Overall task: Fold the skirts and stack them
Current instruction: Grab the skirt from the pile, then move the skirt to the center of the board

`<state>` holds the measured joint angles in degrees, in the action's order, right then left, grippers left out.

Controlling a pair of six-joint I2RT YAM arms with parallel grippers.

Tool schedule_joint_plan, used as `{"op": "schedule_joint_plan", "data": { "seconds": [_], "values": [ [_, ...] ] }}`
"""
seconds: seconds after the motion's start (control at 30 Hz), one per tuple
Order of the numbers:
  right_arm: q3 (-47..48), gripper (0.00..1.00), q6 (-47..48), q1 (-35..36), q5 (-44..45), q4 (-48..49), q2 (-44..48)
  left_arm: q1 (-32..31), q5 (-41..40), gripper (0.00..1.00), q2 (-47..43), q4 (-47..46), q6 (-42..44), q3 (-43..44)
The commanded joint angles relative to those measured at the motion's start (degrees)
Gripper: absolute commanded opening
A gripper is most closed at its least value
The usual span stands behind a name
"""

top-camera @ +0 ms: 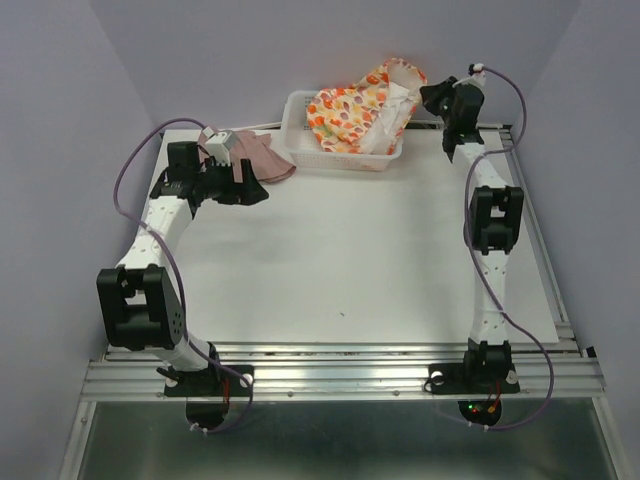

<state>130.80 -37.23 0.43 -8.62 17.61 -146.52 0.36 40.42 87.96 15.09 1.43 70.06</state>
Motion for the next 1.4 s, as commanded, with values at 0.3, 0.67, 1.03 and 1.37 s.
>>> {"op": "schedule_joint_plan", "data": {
  "seconds": [0.3, 0.67, 1.03, 1.37],
  "values": [
    [9.99, 0.01, 16.39, 10.11, -0.61, 14.47, 12.92, -0.01, 0.53, 0.99, -6.31, -3.31, -0.29, -3.0],
    [20.28, 0.01, 34.6, 19.78, 1.5, 27.38, 16.43, -0.1, -2.1, 0.99, -9.82, -3.84, -1.08, -3.44],
    [-16.12, 0.01, 34.15, 19.79, -10.0, 20.73, 46.47, -0.01, -6.76, 0.99, -17.56, -4.28, 1.11, -4.41],
    [-64.76, 0.01, 49.52, 19.79, -27.3, -1.57, 79.66, 2.8, -1.05, 0.96, -18.71, -1.39, 7.95, -5.2]
  ]
}}
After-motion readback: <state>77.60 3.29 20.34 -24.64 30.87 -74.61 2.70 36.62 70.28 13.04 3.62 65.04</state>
